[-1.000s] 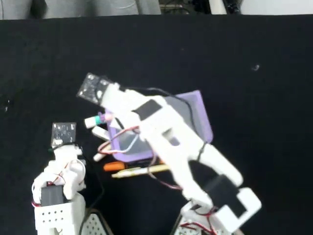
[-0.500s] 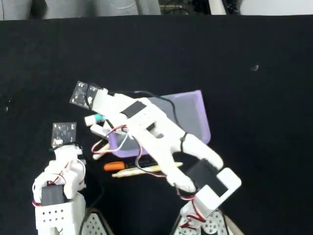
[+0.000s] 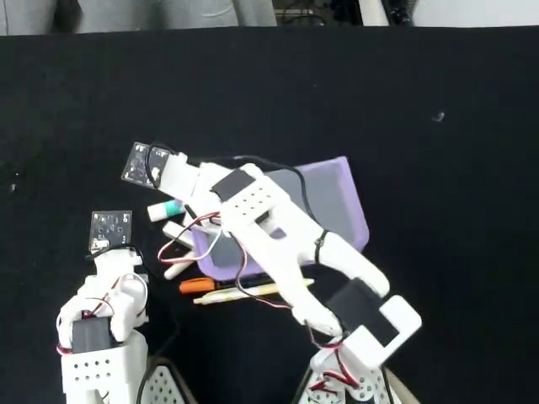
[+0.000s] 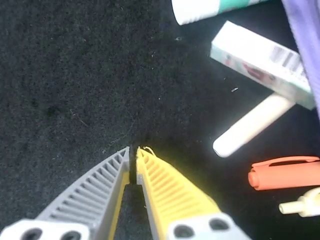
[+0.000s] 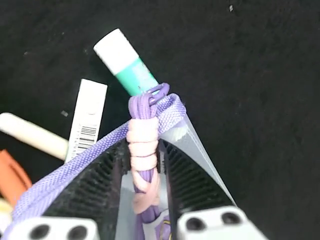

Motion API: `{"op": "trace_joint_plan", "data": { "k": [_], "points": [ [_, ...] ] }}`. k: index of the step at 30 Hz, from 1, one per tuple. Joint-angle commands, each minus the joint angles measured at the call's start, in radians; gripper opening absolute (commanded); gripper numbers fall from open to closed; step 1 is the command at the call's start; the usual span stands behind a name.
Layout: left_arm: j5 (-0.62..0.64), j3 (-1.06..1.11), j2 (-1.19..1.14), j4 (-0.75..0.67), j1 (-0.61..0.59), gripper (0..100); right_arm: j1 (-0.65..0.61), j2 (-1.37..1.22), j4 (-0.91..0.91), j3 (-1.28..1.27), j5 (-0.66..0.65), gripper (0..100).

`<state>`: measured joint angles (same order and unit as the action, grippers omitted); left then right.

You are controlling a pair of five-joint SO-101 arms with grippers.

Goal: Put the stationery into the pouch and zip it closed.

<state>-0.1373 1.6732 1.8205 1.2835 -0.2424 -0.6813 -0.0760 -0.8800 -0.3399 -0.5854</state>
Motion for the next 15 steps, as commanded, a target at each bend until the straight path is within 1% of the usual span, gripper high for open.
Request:
{"op": "trace_joint_plan", "data": {
  "k": [1, 10, 15],
  "points": [
    [-0.005, 0.027, 0.008, -0.009, -0.005, 3, 0.0, 0.102, -0.078, 0.018, -0.011, 1.0],
    [-0.005, 0.027, 0.008, -0.009, -0.005, 3, 0.103, 0.389, -0.371, -0.002, -0.012, 1.1],
    [-0.005, 0.027, 0.008, -0.009, -0.005, 3, 0.115, 0.578, -0.505, -0.116, -0.005, 1.1]
  ]
}}
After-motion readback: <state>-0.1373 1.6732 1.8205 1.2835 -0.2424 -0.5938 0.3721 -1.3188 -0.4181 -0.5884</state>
